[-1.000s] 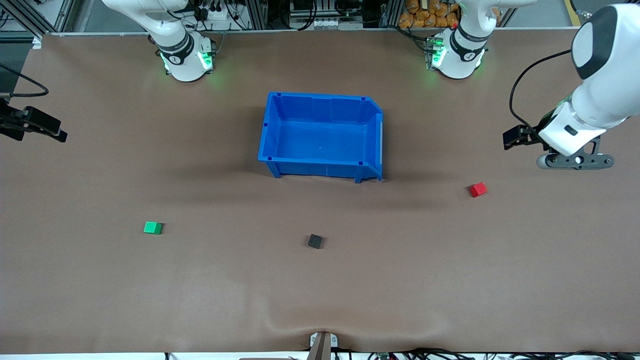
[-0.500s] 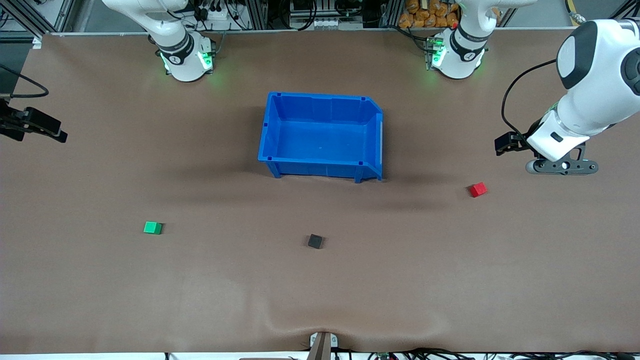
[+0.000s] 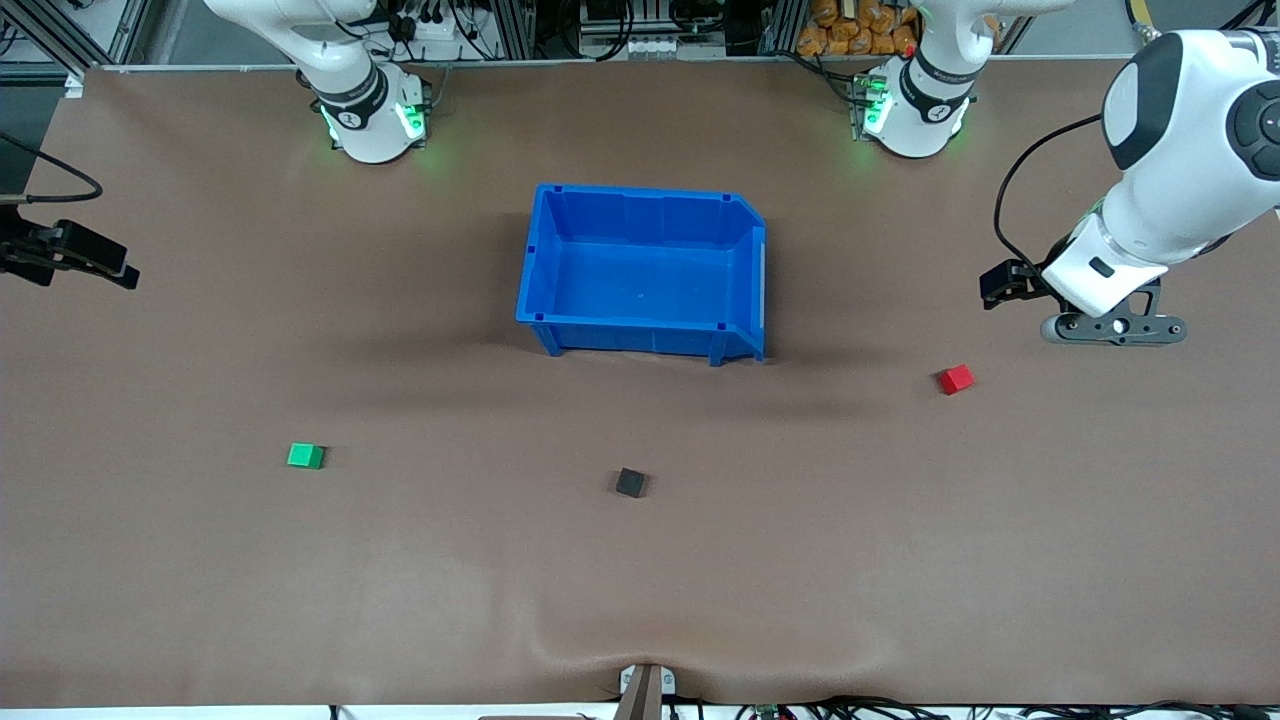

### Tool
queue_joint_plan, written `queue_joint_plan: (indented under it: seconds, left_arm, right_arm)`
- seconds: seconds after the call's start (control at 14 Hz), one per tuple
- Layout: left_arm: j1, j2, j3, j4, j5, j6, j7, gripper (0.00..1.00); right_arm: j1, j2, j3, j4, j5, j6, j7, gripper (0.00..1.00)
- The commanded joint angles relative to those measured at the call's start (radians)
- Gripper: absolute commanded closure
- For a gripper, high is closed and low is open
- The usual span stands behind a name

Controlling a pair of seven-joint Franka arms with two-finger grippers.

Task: Attach green and red cubes to black cube
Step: 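Lower the open left gripper over the red cube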

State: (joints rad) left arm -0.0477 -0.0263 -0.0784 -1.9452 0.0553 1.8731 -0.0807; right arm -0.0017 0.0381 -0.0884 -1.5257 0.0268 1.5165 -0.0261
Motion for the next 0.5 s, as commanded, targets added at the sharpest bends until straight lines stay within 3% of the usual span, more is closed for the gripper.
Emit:
queue_joint_plan:
  seconds: [0.0,0.43]
  left_arm:
    - [0.022,0.005,-0.008,-0.008,0.003,0.018,-0.030,0.00]
    - [0.041,0.081,-0.004,-0.003,0.003,0.101,-0.054,0.00]
  right_arm:
    - [0.000,0.008,0.001,0.021,-0.008,-0.007,0.014,0.00]
    - [-0.007,0.008,-0.001,0.038,-0.008,-0.009,0.014,0.00]
